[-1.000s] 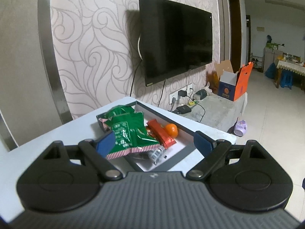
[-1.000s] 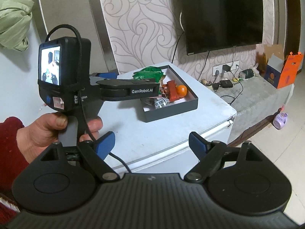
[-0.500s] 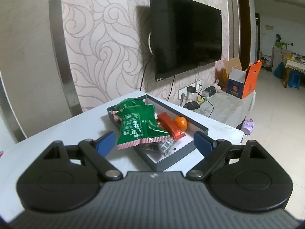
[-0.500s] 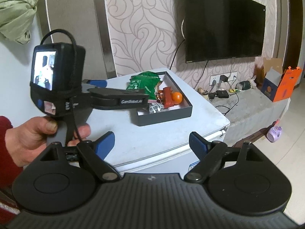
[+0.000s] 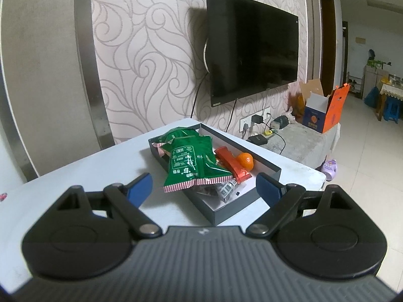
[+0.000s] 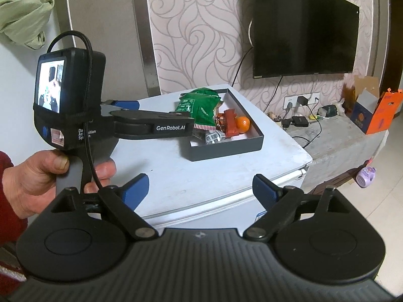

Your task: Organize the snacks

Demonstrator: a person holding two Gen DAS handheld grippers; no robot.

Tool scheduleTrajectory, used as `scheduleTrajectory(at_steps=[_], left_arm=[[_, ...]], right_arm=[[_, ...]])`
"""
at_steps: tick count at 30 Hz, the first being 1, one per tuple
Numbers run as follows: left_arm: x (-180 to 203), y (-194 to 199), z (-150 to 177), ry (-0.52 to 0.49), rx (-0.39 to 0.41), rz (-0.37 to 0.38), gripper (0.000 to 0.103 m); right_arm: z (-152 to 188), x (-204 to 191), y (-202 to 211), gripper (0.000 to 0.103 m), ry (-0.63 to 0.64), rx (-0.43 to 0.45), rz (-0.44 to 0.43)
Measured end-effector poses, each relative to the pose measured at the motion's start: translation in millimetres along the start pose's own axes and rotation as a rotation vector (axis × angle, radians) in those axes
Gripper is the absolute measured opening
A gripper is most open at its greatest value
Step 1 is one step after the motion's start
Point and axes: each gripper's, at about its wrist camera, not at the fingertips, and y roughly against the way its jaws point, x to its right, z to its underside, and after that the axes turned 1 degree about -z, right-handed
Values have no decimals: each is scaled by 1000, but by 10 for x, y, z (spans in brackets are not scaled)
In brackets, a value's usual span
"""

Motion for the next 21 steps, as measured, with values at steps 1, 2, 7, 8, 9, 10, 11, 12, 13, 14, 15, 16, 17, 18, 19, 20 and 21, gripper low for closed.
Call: scheduleTrajectory(at_steps=[1, 2, 7, 8, 9, 10, 11, 12, 13, 14, 15, 16, 17, 18, 19, 20, 21], left_arm=[[-1, 2, 1, 0, 1, 1, 90], [-2, 4, 1, 1, 3, 1, 90], [2, 19, 9, 1, 4, 4, 90], [2, 13, 9, 0, 3, 4, 90], [5, 11, 14, -1, 2, 3, 90], [10, 11, 18, -2, 1, 4, 90], [15, 11, 21, -3, -1, 5, 90], [19, 15, 19, -4, -1, 5, 90], [23, 20, 20, -6, 0, 6, 90], [24, 23, 19, -6, 0, 7, 90], [24, 23, 15, -5, 0, 8, 90], [16, 15, 2, -3, 1, 9, 90], [12, 12, 1, -2, 1, 9, 90], [11, 11, -4, -2, 2, 9, 90], [9, 10, -1, -2, 3, 10, 90], [6, 8, -2, -2, 5, 10, 90], [5, 4, 1, -1, 5, 9, 90]], right_arm=[[0, 3, 0, 92, 1, 0, 1], [-1, 2, -1, 92, 2, 1, 3], [15, 13, 13, 92, -3, 3, 11], [14, 17, 16, 92, -6, 5, 11], [12, 22, 22, 92, -9, 9, 13], [12, 27, 32, 92, -12, 14, 15], [13, 28, 37, 92, -13, 14, 17], [14, 29, 38, 92, -12, 13, 20], [15, 28, 39, 92, -10, 14, 24], [19, 22, 39, 92, -8, 14, 26], [24, 19, 44, 92, -7, 12, 28], [23, 21, 41, 92, -7, 12, 30], [23, 14, 46, 92, -8, 12, 31], [20, 17, 42, 92, -10, 10, 30], [19, 17, 37, 92, -10, 9, 29], [18, 14, 37, 92, -7, 9, 31], [18, 12, 37, 92, -5, 10, 32]])
